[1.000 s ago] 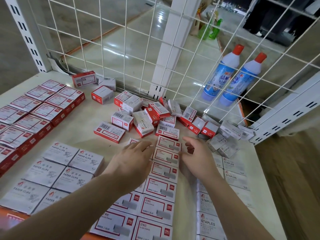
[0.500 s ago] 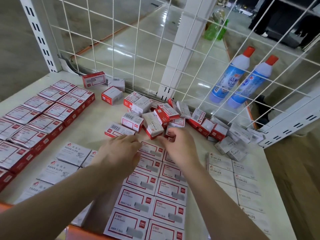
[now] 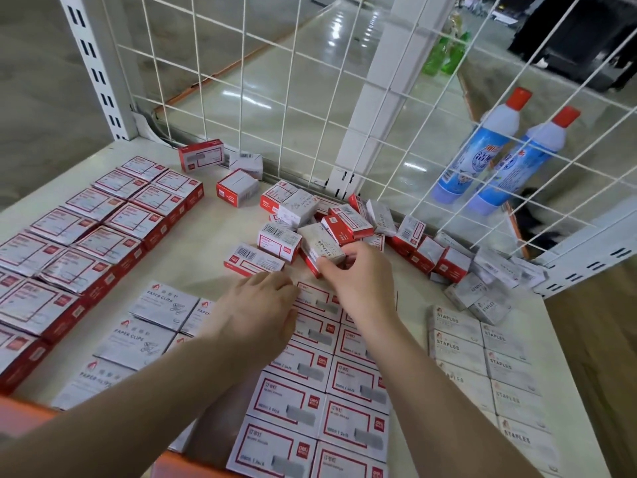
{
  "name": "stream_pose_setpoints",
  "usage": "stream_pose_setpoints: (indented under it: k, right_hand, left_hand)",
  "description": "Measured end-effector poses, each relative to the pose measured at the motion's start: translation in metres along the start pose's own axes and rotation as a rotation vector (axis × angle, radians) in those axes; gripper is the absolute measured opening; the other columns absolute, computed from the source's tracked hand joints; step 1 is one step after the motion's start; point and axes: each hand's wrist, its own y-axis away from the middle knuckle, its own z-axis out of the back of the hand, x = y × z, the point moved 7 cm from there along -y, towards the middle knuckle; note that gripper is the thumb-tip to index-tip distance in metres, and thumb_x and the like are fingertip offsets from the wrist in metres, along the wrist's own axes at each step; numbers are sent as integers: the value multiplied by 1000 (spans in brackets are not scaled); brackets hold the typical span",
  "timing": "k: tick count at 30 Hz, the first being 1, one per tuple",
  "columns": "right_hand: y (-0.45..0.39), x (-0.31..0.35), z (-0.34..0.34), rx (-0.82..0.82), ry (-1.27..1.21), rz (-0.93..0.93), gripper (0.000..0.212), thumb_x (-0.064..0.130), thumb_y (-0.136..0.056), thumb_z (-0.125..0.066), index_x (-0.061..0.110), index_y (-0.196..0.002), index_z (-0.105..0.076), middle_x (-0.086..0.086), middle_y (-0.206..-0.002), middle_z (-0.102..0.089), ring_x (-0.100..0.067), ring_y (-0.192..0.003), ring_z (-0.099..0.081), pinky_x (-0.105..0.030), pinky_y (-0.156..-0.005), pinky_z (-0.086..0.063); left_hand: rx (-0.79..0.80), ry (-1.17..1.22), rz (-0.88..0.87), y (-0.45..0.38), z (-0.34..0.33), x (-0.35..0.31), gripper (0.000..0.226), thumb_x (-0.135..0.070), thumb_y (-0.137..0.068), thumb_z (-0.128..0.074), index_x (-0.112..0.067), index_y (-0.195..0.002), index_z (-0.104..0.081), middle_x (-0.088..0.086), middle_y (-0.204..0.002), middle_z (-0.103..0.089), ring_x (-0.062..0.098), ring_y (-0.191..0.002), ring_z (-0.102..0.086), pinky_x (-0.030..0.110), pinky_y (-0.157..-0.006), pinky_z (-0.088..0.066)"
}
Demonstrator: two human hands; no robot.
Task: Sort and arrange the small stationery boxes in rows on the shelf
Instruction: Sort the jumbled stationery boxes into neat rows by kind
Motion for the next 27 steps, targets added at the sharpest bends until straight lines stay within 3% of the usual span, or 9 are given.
stream_pose_setpoints:
  k: [4,10,13,16,21,27]
  right_hand:
    - [9,3,20,1,-60,33,27,33,-81,-68,18,-103,-61,7,-97,-61,-6,-85,-57,-20,-70,-48]
    - [28,-17,53,21,-105,25,32,29,-83,-68,27,-112,-56,17,-98,-57,9,-77,-52,-8,-61,-42]
    - [39,-25,65,74,-100,64,29,22,-81,-70,28,-106,-59,20,-92,-57,5,-83,-54,-9,-68,-44]
    - [50,-33,72,151,-93,82,40,19,-79,-72,25,-116,-59,17,-100,-57,6,-89,-53,-5,-70,-40]
    - [65,-37,79,236,-133,134,44,19,-78,-74,27,-119,-59,13,-113,-57,4,-98,-56,-18,-91,-48]
    - [74,-31,85,294,-233,232,42,6,-77,-71,27,-113,-62,12,-110,-56,6,-98,-56,-9,-89,-44]
  left_hand:
    - [-36,31,18,5,6,-6,40,-33,-98,-31,-30,-137,-38,-13,-140,-36,7,-129,-32,23,-106,-25]
    - [-65,101,90,11,10,-12,34,-33,-98,-34,-31,-129,-47,-13,-130,-44,6,-119,-39,22,-97,-32]
    - [-91,171,150,14,14,-17,33,-32,-97,-39,-28,-127,-50,-11,-129,-49,9,-116,-44,23,-95,-37]
    - [-127,298,222,14,19,-21,34,-28,-96,-43,-26,-129,-48,-6,-126,-53,12,-110,-51,25,-90,-45]
    - [-72,435,209,9,18,-37,38,-25,-97,-42,-28,-134,-44,-4,-131,-52,15,-113,-52,27,-87,-48]
    - [118,447,198,5,1,-42,31,-28,-98,-38,-35,-123,-56,-9,-104,-63,9,-70,-60,21,-62,-56]
